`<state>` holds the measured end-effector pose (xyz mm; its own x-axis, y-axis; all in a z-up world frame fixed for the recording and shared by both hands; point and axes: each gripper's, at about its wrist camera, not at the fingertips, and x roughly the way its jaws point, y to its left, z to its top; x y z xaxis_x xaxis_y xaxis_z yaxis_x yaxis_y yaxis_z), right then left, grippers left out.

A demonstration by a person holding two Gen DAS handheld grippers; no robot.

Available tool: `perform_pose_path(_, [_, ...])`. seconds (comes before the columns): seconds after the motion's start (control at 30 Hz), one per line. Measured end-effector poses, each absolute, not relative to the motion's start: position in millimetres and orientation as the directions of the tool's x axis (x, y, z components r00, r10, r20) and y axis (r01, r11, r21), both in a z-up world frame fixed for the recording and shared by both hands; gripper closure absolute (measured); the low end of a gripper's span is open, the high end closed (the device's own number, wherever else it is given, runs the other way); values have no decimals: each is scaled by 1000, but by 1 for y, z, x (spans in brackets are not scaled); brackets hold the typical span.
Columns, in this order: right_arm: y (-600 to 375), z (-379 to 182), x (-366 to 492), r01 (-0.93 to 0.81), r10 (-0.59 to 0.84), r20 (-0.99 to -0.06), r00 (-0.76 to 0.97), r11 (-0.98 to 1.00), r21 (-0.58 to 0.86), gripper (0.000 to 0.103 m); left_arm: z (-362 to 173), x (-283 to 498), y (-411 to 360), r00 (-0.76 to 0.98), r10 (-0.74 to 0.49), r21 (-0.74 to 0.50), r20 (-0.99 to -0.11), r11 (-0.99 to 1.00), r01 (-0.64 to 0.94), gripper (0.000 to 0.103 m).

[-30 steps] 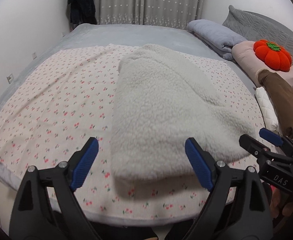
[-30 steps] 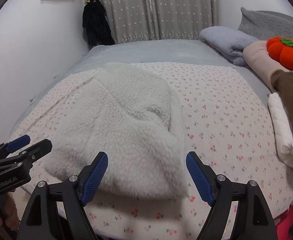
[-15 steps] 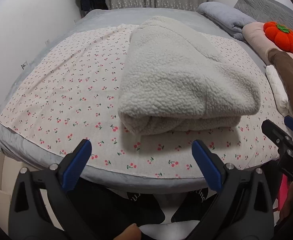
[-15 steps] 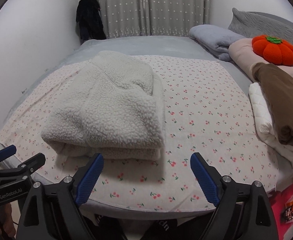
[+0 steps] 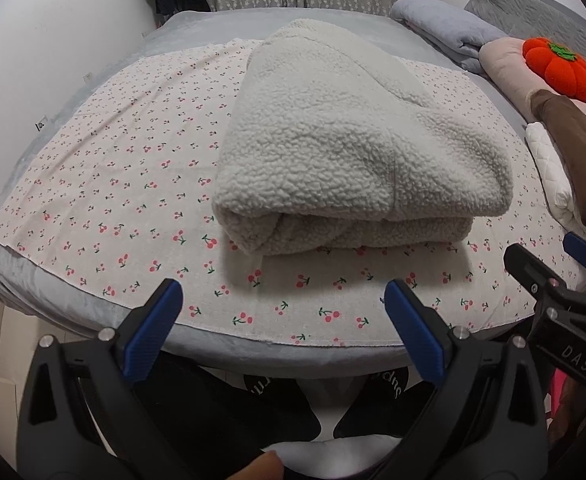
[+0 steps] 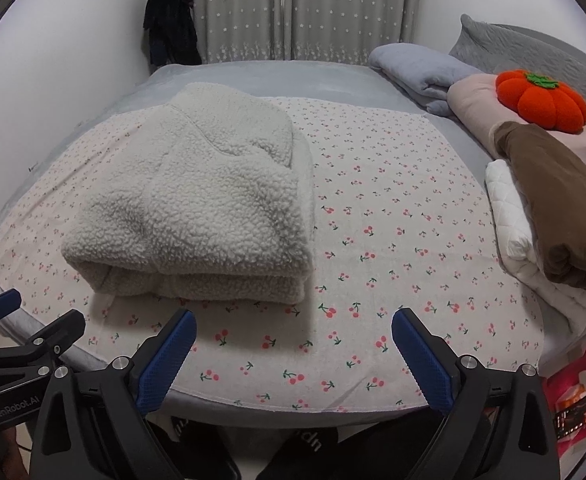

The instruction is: Fold large clothes

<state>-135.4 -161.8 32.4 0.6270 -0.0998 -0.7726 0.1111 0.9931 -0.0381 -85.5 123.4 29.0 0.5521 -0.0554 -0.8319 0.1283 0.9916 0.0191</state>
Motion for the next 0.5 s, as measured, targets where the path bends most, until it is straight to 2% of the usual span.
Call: perform_pose_path(0.5, [-159,29,-130,101,-84,-788,610,994,-27,3,22,-80,120,528,-70,3,-846,991,137,2])
